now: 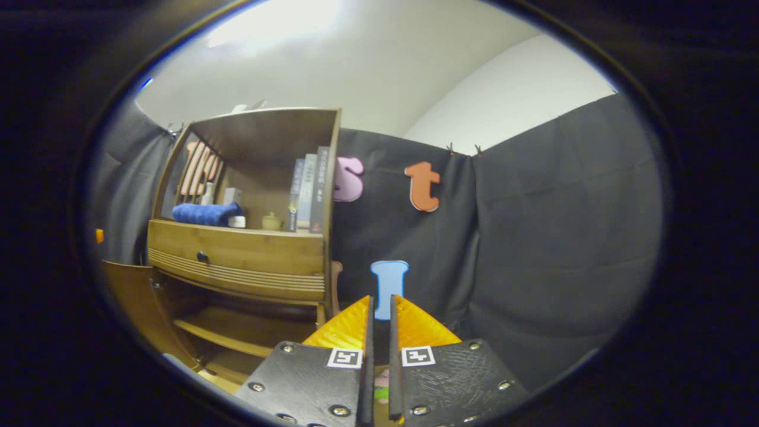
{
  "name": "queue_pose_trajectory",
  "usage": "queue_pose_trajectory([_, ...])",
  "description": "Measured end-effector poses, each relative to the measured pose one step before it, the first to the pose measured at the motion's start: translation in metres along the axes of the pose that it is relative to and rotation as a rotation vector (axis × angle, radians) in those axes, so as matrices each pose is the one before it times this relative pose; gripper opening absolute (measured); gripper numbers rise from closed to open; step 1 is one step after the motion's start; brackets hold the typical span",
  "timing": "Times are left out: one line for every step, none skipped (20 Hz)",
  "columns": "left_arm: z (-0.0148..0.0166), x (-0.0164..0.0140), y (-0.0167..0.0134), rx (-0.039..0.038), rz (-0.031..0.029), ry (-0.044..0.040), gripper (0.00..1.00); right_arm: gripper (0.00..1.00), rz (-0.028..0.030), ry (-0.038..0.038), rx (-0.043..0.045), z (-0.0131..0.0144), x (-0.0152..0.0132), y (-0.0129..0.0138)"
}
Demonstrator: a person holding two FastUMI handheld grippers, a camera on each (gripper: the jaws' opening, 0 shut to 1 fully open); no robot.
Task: Open the right door of the double-door shoe cabinet with the right hand, and open the left door with the left hand.
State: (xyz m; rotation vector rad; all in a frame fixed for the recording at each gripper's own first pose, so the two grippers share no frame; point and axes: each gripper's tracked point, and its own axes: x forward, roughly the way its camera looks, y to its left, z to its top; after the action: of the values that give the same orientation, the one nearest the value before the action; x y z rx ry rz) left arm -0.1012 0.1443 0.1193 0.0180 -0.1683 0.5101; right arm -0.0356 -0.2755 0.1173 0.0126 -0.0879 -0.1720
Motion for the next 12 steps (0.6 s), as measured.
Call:
queue_pose_trajectory([-0.00378, 0.00277, -0.01445, -0.00652, -0.03274, 0.01116, 0.19, 0.12, 0.02581, -0.00599, -0.00147, 0.00372, -0.00155, 0.01175])
queue_pose_trajectory([-0.00334, 0.00336, -0.01522, -0.00774, -0.03828, 0.00945, 0.19, 0.1, 0.02741, -0.00605, 0.00183, 0.00408, -0.00012, 0.01355])
queue_pose_trajectory([-0.00369, 0.00244, -0.01706, -0.00942, -0.03858, 0.00804, 0.34, 0.1, 0.03079, -0.0066, 0.0059, 0.00329, -0.00114, 0.01396])
queue_pose_trajectory([-0.00393, 0.00385, -0.01543, -0.0104, -0.03775, 0.00769, 0.34, 0.1, 0.02687, -0.00371, 0.00393, 0.00212, 0.00058, 0.01314])
queue_pose_trajectory([-0.00465, 0.00333, -0.01603, -0.00753, -0.03938, 0.01114, 0.34, 0.12, 0.023, -0.00312, 0.00322, 0.00085, -0.00064, 0.01108])
queue_pose_trajectory([-0.00509, 0.00305, -0.01524, -0.00781, -0.03373, 0.01213, 0.27, 0.12, 0.0213, 0.00165, 0.00723, -0.00066, -0.0001, 0.01216])
queue_pose_trajectory([-0.00522, 0.00348, -0.01659, -0.00738, -0.03362, 0.01126, 0.26, 0.12, 0.02648, 0.0041, 0.01398, -0.00245, -0.00162, 0.01268])
queue_pose_trajectory([-0.0045, 0.00236, -0.01324, -0.01426, -0.03583, 0.01176, 0.34, 0.1, 0.02824, 0.00766, 0.02187, -0.00365, 0.00093, 0.01396])
queue_pose_trajectory([-0.00463, 0.00192, -0.01487, -0.01678, -0.0359, 0.00869, 0.27, 0.1, 0.02939, 0.00907, 0.01761, -0.00285, 0.00112, 0.01295])
queue_pose_trajectory([-0.00436, 0.00204, -0.01193, -0.01483, -0.02913, 0.00782, 0.26, 0.1, 0.01968, 0.00852, 0.01018, -0.00395, 0.00172, 0.01053])
queue_pose_trajectory([-0.00251, 0.00145, -0.0099, -0.00873, -0.02235, 0.0049, 0.26, 0.1, 0.01749, 0.01067, 0.0041, -0.0058, -0.00049, 0.00867])
queue_pose_trajectory([-0.00445, -0.00057, -0.0084, -0.0014, -0.02105, 0.01161, 0.26, 0.12, 0.01799, 0.01551, 0.00051, -0.00685, 0.0021, 0.00925])
